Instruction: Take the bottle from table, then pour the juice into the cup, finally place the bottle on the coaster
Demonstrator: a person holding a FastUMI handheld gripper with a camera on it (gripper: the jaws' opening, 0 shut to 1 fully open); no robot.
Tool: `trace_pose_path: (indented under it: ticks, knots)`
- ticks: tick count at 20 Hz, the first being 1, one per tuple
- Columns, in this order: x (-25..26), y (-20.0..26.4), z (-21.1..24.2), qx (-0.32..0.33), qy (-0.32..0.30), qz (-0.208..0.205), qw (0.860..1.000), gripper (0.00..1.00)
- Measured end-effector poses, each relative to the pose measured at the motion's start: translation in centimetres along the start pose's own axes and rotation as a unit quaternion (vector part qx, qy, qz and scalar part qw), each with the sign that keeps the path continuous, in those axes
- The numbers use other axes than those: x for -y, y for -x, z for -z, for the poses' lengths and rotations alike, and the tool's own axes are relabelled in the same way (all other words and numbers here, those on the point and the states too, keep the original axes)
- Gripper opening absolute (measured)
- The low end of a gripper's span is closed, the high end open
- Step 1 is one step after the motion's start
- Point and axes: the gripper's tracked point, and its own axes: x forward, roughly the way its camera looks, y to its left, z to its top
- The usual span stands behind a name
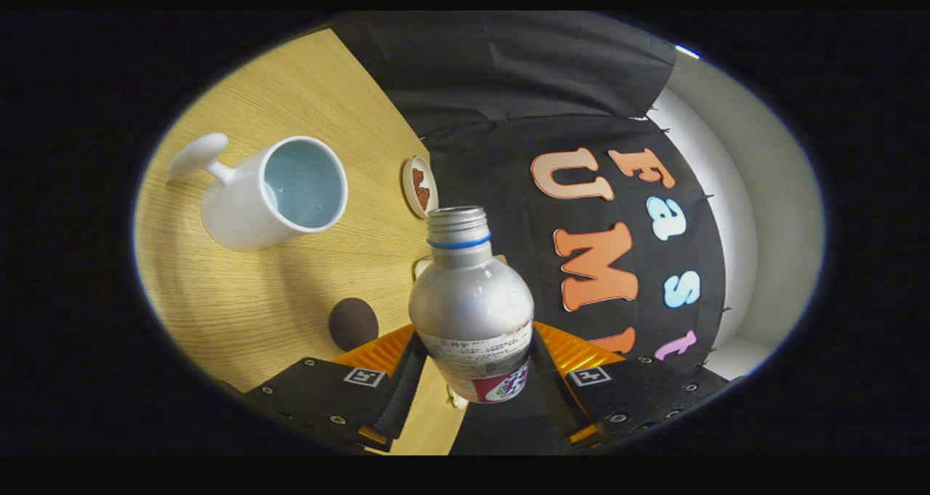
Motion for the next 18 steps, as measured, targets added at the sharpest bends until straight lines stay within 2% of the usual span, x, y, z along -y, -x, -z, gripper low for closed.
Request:
trace_pose_path:
  ticks: [11, 18]
  knots:
    - [1.3, -0.1, -1.7, 0.027, 0.103, 0.034, 0.994, 0.77]
    - [1.3, -0.2, -2.3, 0.036, 0.124, 0.036, 0.991, 0.76]
